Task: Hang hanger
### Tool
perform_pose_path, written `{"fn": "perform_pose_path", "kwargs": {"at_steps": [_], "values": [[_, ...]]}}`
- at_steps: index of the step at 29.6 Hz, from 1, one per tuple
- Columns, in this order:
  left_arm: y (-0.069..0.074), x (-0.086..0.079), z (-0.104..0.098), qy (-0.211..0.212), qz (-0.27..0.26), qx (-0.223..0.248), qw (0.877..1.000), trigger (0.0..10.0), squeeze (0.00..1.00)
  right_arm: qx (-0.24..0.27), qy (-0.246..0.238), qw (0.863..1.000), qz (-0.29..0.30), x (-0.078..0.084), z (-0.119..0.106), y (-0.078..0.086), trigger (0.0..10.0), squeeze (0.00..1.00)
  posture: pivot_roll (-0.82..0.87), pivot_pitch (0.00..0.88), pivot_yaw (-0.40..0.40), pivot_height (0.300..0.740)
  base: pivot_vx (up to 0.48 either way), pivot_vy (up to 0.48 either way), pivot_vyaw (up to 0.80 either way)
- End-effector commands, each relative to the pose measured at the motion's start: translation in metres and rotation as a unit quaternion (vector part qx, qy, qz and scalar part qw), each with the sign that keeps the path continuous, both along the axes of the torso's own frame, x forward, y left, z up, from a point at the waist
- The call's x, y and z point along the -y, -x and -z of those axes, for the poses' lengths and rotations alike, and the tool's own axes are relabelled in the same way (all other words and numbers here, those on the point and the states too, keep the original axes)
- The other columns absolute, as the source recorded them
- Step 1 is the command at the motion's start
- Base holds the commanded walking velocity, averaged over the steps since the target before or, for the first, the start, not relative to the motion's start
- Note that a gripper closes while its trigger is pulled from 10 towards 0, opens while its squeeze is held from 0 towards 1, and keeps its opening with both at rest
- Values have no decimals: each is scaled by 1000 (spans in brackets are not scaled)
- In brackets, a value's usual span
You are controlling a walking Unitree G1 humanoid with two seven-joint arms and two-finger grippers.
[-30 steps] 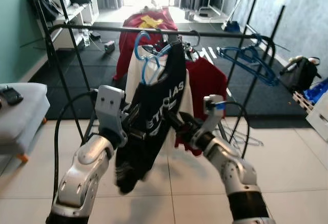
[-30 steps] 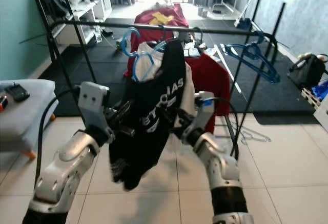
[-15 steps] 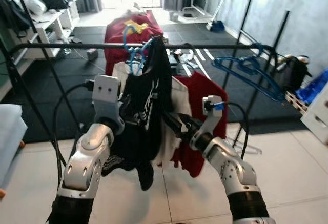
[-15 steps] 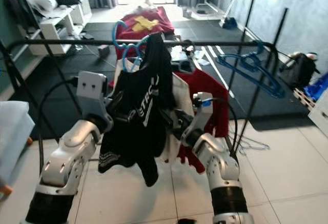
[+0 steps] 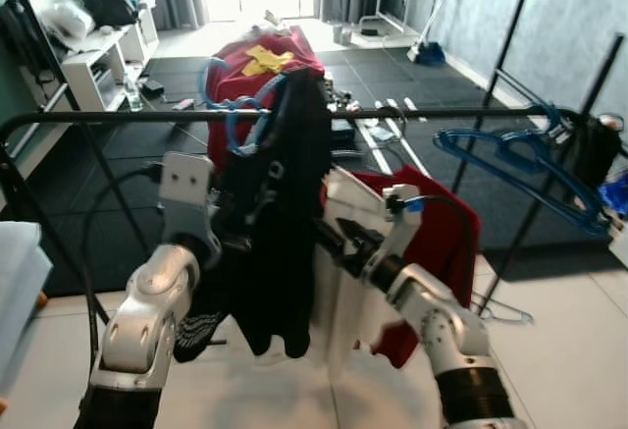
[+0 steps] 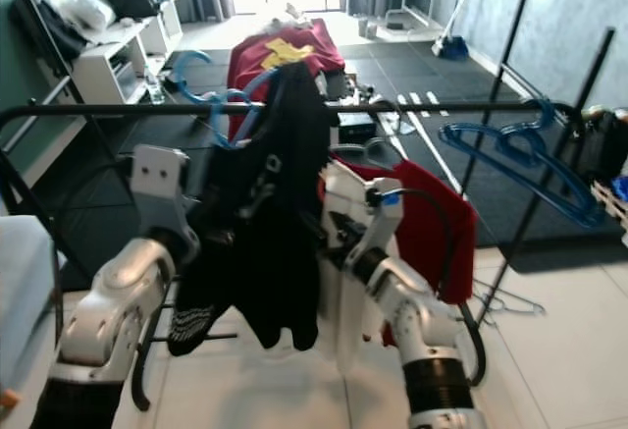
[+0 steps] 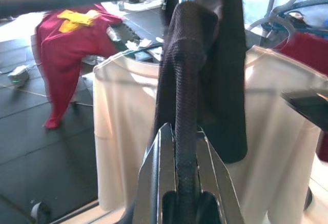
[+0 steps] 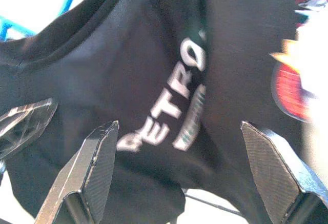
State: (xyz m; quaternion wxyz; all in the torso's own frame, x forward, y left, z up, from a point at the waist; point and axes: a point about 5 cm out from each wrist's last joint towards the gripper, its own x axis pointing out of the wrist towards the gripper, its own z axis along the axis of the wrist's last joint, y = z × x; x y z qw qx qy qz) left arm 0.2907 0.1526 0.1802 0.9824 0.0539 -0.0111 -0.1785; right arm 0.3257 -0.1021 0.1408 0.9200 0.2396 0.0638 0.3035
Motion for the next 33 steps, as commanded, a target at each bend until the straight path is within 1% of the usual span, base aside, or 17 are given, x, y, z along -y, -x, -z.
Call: {"fn": "perform_pose_path", "kwargs": {"at_steps": [1, 6, 8, 10, 12, 14, 16, 19, 23, 24, 25, 26, 28, 29, 31, 32, 33], "values": [[11, 4, 8, -14, 62, -20, 998, 10000, 0, -9, -8, 1000, -8, -4, 2, 2, 10000, 0, -79, 0, -16, 740, 0, 0, 0], [34, -26, 25, -44, 81, -77, 993, 10000, 0, -10, -11, 1000, -10, -5, 2, 3, 10000, 0, -74, 0, -15, 740, 0, 0, 0], [52, -50, 33, -71, 91, -122, 986, 10000, 0, -11, -14, 1000, -11, -6, 2, 3, 10000, 0, -70, 0, -15, 740, 0, 0, 0], [52, -50, 33, -71, 91, -122, 986, 10000, 0, -11, -14, 1000, -11, -6, 2, 3, 10000, 0, -70, 0, -15, 740, 0, 0, 0], [77, -73, 39, -100, 114, -166, 974, 10000, 0, -13, -17, 1000, -12, -6, 2, 4, 10000, 0, -66, 0, -15, 740, 0, 0, 0], [86, -84, 38, -108, 118, -182, 970, 10000, 0, -14, -19, 1000, -13, -6, 2, 4, 10000, 0, -66, 0, -14, 740, 0, 0, 0], [86, -84, 38, -108, 118, -182, 970, 10000, 0, -14, -19, 1000, -13, -6, 2, 4, 10000, 0, -66, 0, -14, 740, 0, 0, 0], [94, -105, 38, -122, 86, -202, 968, 10000, 0, -16, -22, 1000, -13, -6, 2, 4, 10000, 0, -59, 0, -15, 740, 0, 0, 0], [90, -110, 38, -132, 61, -200, 969, 10000, 0, -16, -23, 1000, -14, -6, 2, 4, 10000, 0, -60, 0, -16, 740, 0, 0, 0], [75, -108, 36, -130, 17, -173, 976, 10000, 0, -17, -23, 1000, -14, -6, 2, 4, 10000, 0, -60, 0, -16, 740, 0, 0, 0], [75, -108, 36, -130, 17, -173, 976, 10000, 0, -17, -23, 1000, -14, -6, 2, 4, 10000, 0, -60, 0, -16, 740, 0, 0, 0], [58, -102, 30, -110, -31, -137, 984, 10000, 0, -17, -22, 1000, -14, -6, 2, 4, 10000, 0, -64, 0, -17, 740, 0, 0, 0], [58, -102, 30, -110, -31, -137, 984, 10000, 0, -17, -22, 1000, -14, -6, 2, 4, 10000, 0, -64, 0, -17, 740, 0, 0, 0], [39, -96, 23, -72, -90, -98, 988, 10000, 0, -17, -21, 1000, -14, -5, 2, 4, 10000, 0, -66, 0, -17, 740, 0, 0, 0], [39, -96, 23, -72, -90, -98, 988, 10000, 0, -17, -21, 1000, -14, -5, 2, 4, 10000, 0, -66, 0, -17, 740, 0, 0, 0], [22, -86, 21, -22, -144, -77, 986, 10000, 0, -17, -20, 1000, -13, -5, 1, 4, 10000, 0, -67, 0, -18, 740, 0, 0, 0], [22, -86, 21, -22, -144, -77, 986, 10000, 0, -17, -20, 1000, -13, -5, 1, 4, 10000, 0, -67, 0, -18, 740, 0, 0, 0]]}}
